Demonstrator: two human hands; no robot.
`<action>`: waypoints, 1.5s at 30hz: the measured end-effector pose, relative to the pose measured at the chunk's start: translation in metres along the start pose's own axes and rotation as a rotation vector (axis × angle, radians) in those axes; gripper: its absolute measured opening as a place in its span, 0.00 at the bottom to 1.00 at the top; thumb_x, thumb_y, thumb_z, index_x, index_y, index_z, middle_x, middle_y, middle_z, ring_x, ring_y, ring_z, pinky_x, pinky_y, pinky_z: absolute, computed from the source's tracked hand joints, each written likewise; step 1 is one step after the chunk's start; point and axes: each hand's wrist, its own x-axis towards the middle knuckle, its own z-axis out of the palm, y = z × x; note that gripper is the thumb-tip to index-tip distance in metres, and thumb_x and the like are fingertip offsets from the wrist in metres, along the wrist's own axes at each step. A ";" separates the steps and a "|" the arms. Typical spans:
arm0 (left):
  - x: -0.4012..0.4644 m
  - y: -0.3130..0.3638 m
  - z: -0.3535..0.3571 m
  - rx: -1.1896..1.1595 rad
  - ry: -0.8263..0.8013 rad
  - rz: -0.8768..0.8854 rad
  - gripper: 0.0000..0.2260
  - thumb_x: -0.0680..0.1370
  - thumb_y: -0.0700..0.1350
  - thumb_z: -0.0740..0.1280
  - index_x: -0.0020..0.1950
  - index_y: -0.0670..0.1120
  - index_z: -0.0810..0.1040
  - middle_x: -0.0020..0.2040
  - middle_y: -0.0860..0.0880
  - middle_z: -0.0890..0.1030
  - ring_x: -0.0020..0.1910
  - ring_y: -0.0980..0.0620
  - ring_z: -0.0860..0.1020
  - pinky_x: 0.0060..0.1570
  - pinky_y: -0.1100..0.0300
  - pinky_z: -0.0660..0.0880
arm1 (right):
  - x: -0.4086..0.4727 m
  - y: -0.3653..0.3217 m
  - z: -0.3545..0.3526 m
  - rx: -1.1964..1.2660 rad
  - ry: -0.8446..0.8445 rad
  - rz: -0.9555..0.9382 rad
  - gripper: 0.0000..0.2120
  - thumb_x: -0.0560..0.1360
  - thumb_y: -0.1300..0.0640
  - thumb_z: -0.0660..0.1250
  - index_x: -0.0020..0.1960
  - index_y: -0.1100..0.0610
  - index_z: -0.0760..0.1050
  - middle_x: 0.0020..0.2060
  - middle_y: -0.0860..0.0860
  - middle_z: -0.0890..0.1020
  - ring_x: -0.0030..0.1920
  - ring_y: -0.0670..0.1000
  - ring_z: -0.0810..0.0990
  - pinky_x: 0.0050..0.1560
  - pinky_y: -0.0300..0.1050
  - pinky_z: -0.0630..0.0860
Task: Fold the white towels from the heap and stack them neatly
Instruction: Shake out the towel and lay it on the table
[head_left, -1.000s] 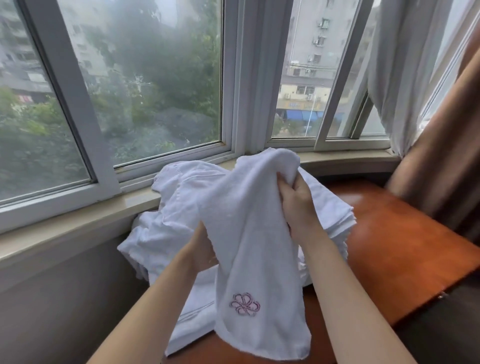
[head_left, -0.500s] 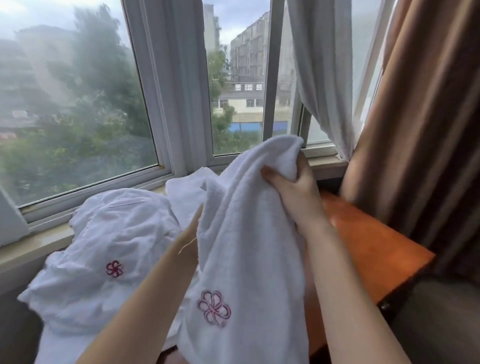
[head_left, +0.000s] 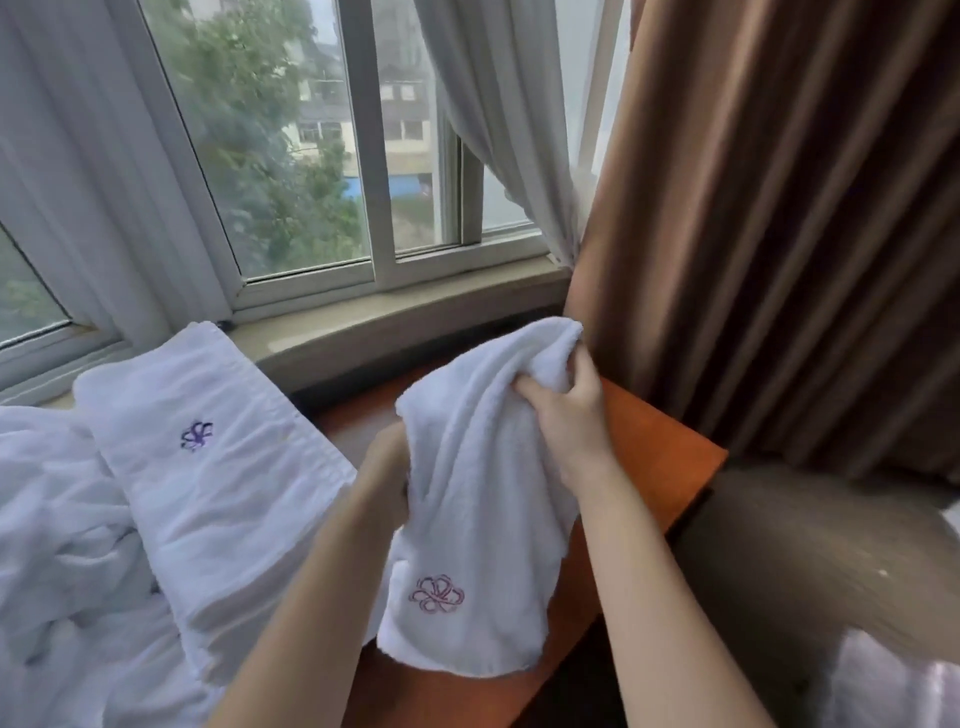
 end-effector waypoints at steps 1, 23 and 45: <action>0.008 0.000 0.006 0.023 0.006 -0.017 0.09 0.73 0.42 0.68 0.34 0.44 0.73 0.30 0.48 0.74 0.31 0.50 0.71 0.33 0.61 0.67 | 0.007 0.004 -0.006 -0.029 0.016 0.006 0.27 0.71 0.62 0.72 0.68 0.50 0.70 0.59 0.46 0.80 0.61 0.45 0.78 0.65 0.51 0.74; 0.106 -0.037 0.300 -0.109 0.383 0.059 0.04 0.71 0.40 0.63 0.37 0.48 0.74 0.40 0.46 0.71 0.40 0.47 0.66 0.37 0.57 0.64 | 0.227 0.075 -0.239 -0.106 -0.269 0.114 0.29 0.75 0.60 0.69 0.73 0.52 0.66 0.64 0.44 0.76 0.65 0.43 0.73 0.59 0.31 0.71; 0.251 -0.026 0.405 -0.332 0.709 0.094 0.04 0.75 0.42 0.64 0.42 0.47 0.78 0.41 0.48 0.77 0.40 0.48 0.74 0.38 0.58 0.72 | 0.419 0.117 -0.251 -0.155 -0.664 0.186 0.29 0.75 0.61 0.69 0.74 0.54 0.64 0.68 0.49 0.73 0.70 0.48 0.70 0.71 0.51 0.67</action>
